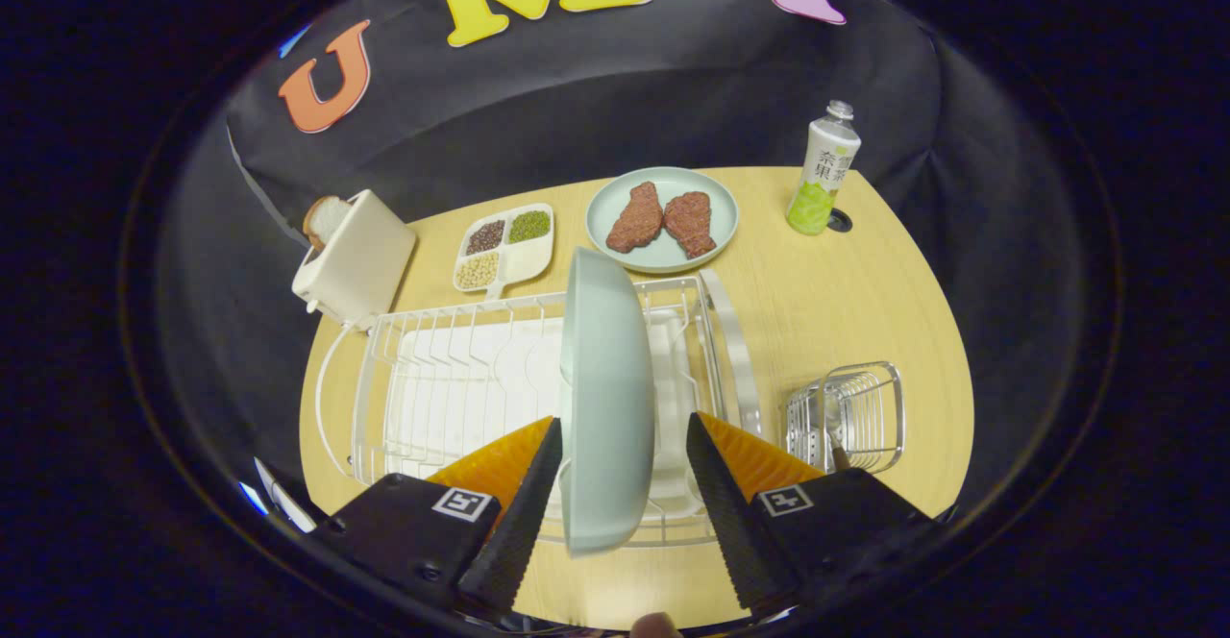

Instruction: Take the plate from the dish rack, then take the spoon from the basket and place it into the plate.

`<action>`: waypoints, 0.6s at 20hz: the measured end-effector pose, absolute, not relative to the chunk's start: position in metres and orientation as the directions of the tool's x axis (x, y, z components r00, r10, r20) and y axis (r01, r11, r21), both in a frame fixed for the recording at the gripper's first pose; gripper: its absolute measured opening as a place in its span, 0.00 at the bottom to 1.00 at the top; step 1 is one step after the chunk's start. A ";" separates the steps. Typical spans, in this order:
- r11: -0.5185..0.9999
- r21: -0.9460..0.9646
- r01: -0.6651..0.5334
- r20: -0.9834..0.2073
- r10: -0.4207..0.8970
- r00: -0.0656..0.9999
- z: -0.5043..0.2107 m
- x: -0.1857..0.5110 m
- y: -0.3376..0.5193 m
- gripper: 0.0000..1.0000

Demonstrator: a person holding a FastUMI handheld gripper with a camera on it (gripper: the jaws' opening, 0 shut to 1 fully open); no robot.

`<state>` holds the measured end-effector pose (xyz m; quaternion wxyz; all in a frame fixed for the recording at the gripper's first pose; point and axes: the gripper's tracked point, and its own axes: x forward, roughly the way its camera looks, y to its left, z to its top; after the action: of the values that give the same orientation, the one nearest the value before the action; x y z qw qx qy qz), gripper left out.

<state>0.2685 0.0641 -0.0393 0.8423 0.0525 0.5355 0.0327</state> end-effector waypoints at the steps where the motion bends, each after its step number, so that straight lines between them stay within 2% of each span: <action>1: 0.992 0.124 -0.001 -0.901 0.113 0.418 -0.043 0.270 0.066 0.84; 3: 0.992 0.125 0.012 -0.908 0.110 0.403 -0.049 0.269 0.067 0.76; 5: 0.993 0.116 0.021 -0.914 0.099 0.393 -0.054 0.270 0.067 0.61; 9: 0.994 0.102 0.025 -0.919 0.085 0.386 -0.054 0.271 0.067 0.42; 12: 0.995 0.089 0.045 -0.919 0.065 0.390 -0.052 0.270 0.065 0.40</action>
<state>0.2697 0.0654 -0.0521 0.8321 0.0496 0.5524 0.0059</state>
